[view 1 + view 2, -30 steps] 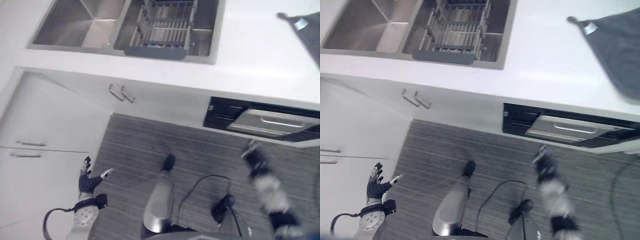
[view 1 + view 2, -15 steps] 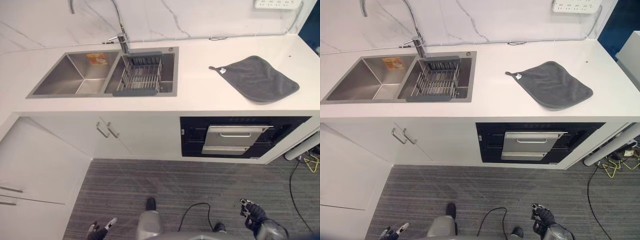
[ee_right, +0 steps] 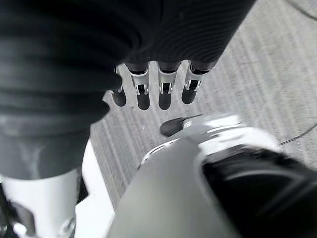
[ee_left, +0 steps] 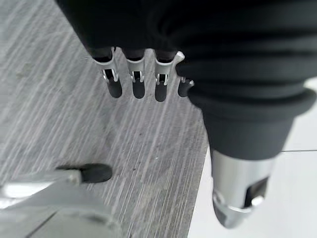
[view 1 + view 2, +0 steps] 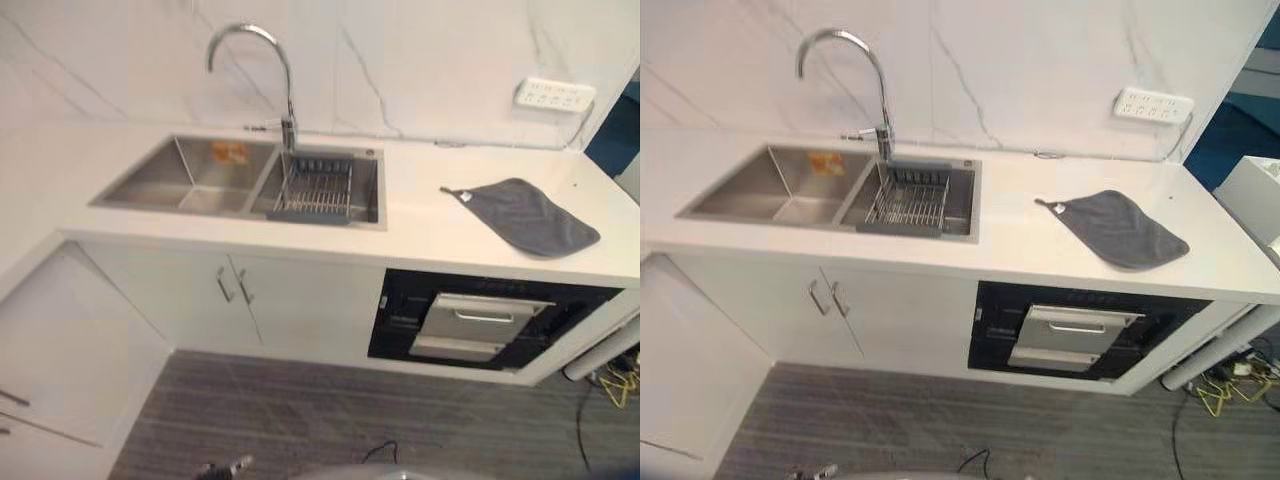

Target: Place the dishes in the dishwasher.

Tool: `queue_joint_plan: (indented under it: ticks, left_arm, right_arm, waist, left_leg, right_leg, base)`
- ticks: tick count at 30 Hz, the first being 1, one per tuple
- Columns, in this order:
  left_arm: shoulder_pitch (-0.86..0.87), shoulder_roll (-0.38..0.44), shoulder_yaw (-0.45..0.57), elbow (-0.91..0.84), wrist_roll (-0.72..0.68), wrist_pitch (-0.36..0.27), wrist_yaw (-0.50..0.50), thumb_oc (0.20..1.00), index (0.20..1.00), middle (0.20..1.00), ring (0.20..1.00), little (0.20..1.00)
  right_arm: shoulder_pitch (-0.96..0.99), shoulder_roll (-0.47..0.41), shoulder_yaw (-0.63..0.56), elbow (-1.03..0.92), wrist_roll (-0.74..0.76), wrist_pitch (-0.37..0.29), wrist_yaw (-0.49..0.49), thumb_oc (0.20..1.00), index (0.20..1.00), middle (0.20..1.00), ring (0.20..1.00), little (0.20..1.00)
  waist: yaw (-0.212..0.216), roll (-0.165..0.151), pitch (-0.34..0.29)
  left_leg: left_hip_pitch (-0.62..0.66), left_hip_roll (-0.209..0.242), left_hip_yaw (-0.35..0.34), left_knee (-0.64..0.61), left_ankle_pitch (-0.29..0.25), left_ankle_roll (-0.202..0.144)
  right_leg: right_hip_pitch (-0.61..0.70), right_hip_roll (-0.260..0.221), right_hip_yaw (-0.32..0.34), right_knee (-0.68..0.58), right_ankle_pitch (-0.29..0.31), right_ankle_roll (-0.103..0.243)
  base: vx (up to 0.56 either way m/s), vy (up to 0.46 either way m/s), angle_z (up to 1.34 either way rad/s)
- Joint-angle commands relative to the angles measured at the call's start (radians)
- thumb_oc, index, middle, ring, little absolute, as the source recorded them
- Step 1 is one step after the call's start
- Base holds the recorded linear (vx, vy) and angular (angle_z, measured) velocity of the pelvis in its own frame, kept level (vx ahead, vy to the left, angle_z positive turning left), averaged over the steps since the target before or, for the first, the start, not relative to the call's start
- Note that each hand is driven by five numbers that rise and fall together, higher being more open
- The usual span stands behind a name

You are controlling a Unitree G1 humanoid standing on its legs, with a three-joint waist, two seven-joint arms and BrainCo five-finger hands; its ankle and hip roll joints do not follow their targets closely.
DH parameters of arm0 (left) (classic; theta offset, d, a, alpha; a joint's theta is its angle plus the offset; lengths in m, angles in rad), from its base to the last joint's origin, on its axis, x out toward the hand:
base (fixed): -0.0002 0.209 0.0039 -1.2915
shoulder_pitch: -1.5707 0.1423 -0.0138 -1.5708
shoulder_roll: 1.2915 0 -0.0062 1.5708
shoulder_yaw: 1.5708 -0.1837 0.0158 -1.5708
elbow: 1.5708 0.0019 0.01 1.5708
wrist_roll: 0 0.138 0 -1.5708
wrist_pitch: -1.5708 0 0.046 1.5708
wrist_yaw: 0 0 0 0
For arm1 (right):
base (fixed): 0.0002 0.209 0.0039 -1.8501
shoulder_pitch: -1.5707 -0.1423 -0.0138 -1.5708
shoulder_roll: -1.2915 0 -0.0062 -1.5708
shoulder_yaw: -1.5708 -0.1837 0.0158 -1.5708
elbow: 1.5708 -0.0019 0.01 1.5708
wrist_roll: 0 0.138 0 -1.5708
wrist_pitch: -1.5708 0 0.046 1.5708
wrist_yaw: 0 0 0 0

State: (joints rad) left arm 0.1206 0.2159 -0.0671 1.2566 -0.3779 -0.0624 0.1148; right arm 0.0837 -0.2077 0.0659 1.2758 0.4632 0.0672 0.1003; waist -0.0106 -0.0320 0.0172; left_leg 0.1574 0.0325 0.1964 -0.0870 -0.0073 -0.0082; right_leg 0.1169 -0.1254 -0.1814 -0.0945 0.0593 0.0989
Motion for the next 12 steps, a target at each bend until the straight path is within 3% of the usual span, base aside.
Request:
queue_joint_plan:
  ticks: [1,12]
  left_arm:
    - [-0.117,0.016,0.024,0.008,-0.037,-0.017,0.0,1.0,1.0,1.0,1.0,1.0]
    - [-0.119,0.006,0.02,-0.006,-0.048,-0.049,-0.021,1.0,1.0,1.0,1.0,1.0]
  right_arm:
    - [-0.088,-0.033,-0.009,0.006,-0.065,0.002,0.013,1.0,1.0,1.0,1.0,1.0]
    - [-0.11,-0.029,0.03,-0.005,-0.086,0.001,0.011,1.0,1.0,1.0,1.0,1.0]
  waist:
    - [0.015,0.005,0.06]
    - [0.023,0.006,0.035]
  left_leg:
    - [0.006,0.029,-0.046,0.0,-0.042,-0.026]
    - [0.032,0.048,-0.048,0.0,-0.047,-0.035]
  right_leg:
    - [0.026,-0.002,-0.01,0.025,-0.031,0.022]
    - [0.069,0.01,-0.013,0.01,-0.055,0.008]
  base:
    - [0.07,-0.079,-0.05]
    - [0.04,-0.037,-0.01]
